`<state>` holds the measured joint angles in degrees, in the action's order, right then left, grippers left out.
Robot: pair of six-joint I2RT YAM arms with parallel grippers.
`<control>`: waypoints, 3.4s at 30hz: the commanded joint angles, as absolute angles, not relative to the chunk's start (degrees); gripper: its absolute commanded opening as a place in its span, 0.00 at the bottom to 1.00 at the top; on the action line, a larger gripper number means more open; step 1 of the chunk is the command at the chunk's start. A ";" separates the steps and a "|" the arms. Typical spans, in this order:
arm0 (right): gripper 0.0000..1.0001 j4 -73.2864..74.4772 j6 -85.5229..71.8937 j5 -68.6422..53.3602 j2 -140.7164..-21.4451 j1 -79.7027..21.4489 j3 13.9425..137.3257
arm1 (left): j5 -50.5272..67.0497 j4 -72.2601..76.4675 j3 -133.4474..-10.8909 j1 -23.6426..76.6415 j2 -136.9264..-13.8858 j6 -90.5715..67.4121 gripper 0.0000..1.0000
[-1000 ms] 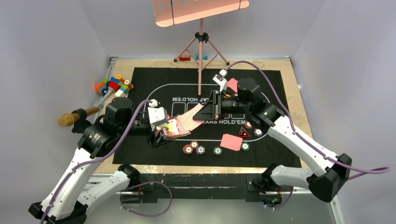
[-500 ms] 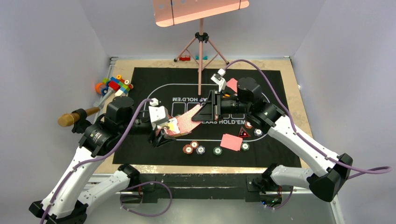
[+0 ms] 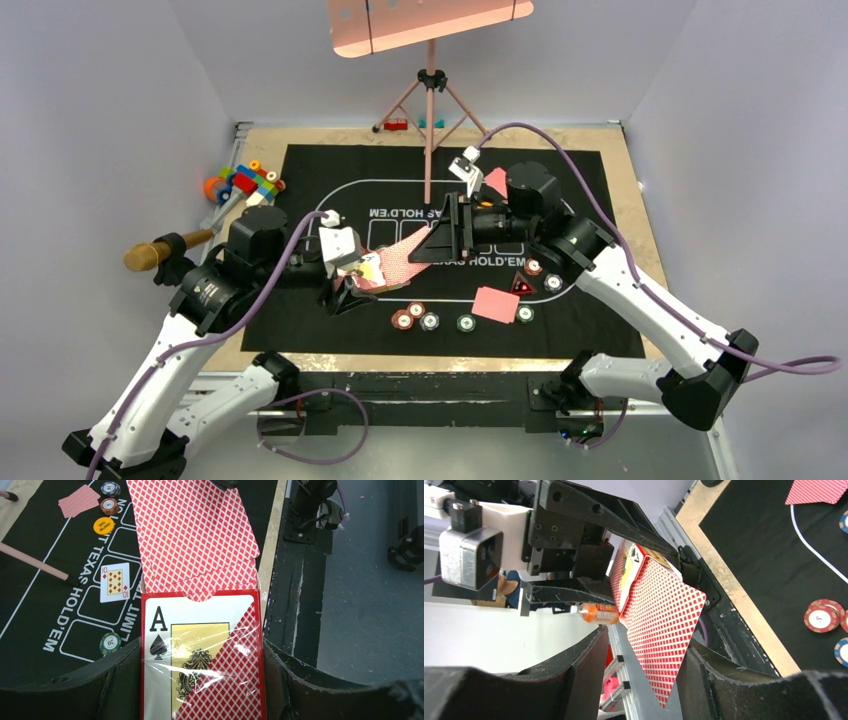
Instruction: Distribute texas hold em gaming equipment
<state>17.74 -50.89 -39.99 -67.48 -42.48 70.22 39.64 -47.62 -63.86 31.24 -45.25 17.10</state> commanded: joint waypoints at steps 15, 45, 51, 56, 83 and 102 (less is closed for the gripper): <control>0.55 31.33 -41.08 -37.51 -68.99 -42.71 78.00 | 41.21 -43.57 -64.42 30.97 -44.17 15.74 0.00; 0.57 36.34 -36.82 -32.50 -72.07 -44.10 86.58 | 41.66 -43.32 -64.77 30.95 -44.12 14.86 0.00; 0.57 37.18 -36.60 -29.53 -73.18 -46.21 89.73 | 41.66 -43.33 -64.86 30.97 -44.13 14.85 0.00; 0.56 36.66 -37.03 -27.54 -73.89 -47.79 89.58 | 41.49 -43.30 -64.83 30.97 -44.10 14.77 0.00; 0.69 43.22 -33.20 -20.22 -73.26 -49.95 89.17 | 41.87 -43.18 -64.77 31.01 -43.69 14.33 0.00; 0.68 43.35 -32.88 -17.04 -76.32 -50.03 91.69 | 42.16 -43.27 -64.97 31.00 -43.56 14.24 0.00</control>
